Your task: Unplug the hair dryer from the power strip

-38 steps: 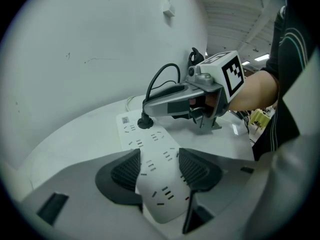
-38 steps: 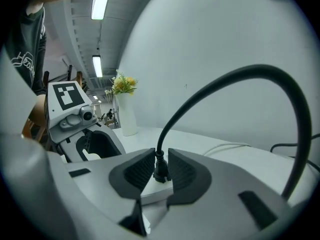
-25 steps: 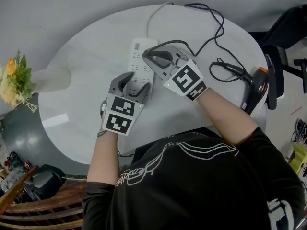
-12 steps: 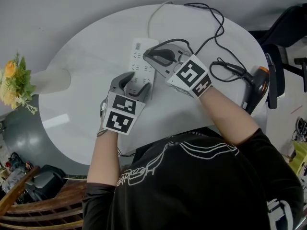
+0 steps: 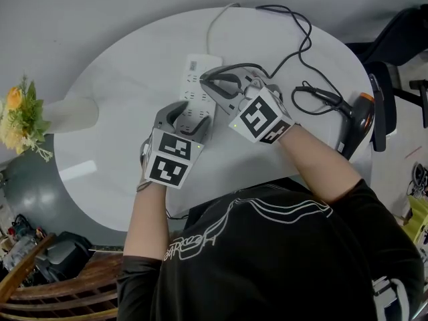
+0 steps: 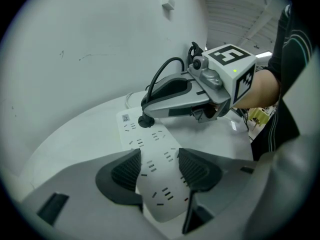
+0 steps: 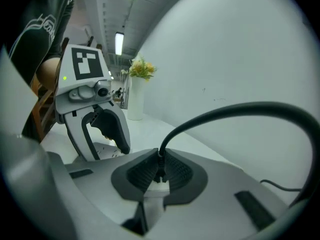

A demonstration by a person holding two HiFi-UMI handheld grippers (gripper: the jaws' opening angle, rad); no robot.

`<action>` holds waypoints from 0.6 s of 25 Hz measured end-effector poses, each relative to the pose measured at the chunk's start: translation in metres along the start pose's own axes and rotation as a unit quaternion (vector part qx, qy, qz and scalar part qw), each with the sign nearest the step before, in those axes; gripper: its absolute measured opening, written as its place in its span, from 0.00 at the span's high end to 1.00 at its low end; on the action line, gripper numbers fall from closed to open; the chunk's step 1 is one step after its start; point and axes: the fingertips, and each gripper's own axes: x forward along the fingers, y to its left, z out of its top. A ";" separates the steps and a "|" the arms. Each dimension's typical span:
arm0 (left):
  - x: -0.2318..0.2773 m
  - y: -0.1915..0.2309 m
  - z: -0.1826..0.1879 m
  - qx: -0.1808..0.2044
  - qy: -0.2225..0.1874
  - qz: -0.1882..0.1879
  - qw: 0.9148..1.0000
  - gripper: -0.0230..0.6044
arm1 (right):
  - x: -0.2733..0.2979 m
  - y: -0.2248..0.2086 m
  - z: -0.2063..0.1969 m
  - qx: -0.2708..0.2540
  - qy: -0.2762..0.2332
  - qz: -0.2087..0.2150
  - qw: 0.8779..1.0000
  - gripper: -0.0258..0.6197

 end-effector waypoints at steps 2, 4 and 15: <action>0.000 0.000 0.000 -0.002 0.000 0.001 1.000 0.58 | 0.000 0.000 -0.001 -0.003 0.003 0.007 1.000 0.92; 0.000 -0.001 0.000 -0.005 -0.003 0.001 1.000 0.58 | -0.001 -0.002 -0.001 0.013 0.000 0.014 1.000 0.92; 0.000 -0.001 0.000 -0.004 -0.006 0.001 1.000 0.59 | -0.002 -0.012 -0.004 0.130 -0.018 0.027 0.991 0.92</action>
